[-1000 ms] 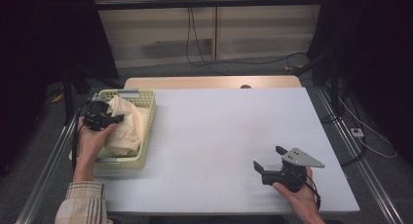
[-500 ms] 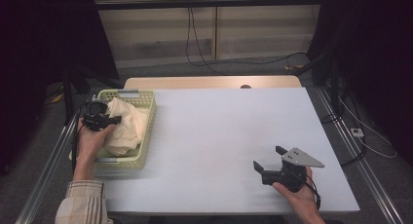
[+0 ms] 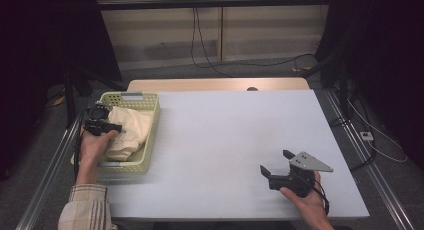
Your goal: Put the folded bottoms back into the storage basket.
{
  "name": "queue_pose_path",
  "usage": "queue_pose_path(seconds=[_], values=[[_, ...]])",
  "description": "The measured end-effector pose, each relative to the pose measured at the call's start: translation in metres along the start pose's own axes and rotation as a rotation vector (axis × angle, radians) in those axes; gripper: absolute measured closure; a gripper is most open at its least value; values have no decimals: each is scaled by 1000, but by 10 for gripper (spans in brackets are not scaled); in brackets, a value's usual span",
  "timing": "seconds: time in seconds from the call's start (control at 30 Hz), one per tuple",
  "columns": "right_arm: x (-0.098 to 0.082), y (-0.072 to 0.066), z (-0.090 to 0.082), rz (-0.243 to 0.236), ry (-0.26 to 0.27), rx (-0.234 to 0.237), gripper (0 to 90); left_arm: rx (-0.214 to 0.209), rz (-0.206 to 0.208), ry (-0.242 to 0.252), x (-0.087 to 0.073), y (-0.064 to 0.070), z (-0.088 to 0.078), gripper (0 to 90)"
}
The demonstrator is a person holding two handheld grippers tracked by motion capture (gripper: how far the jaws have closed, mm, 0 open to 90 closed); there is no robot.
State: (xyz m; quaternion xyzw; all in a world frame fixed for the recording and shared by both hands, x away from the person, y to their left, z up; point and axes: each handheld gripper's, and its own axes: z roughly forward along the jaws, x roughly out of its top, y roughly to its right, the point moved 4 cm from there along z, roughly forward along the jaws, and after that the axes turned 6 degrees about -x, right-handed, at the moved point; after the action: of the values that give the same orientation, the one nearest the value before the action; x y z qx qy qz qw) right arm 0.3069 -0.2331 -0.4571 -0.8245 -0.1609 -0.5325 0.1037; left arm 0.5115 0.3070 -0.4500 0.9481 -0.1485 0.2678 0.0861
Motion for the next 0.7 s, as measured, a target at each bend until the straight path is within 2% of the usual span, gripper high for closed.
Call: queue_pose_path(seconds=[0.17, 0.23, 0.3, 0.37, 0.47, 0.5, 0.6, 0.63, 0.7], values=[[0, 0, 0, 2, 0, -1, 47, -25, -20, -43, -2, 1, 0, 668], [0, 0, -1, 3, 0, -1, 48, -43, -23, -51, -2, 1, 0, 663], [0, 0, -1, 3, 0, 1, 47, -63, -41, -52, -3, 1, 1, 652], [0, 0, -1, -1, 1, 1, 47, -64, -42, -56, -4, 2, 2, 631], [0, 1, -1, 0, 5, -1, 47, -65, -37, -46, -3, 1, 1, 581], [0, 1, -1, 1, 2, -2, 47, -58, -49, -35, -3, 1, 0, 570], [0, 0, -1, -2, 2, -1, 48, -36, -58, -3, -1, 0, -4, 449], [0, 0, -1, -1, 3, -1, 47, -33, -56, 10, 0, 0, -5, 433], [0, 0, -1, 0, 4, -1, 47, -43, -70, 28, 2, -1, -7, 384]])
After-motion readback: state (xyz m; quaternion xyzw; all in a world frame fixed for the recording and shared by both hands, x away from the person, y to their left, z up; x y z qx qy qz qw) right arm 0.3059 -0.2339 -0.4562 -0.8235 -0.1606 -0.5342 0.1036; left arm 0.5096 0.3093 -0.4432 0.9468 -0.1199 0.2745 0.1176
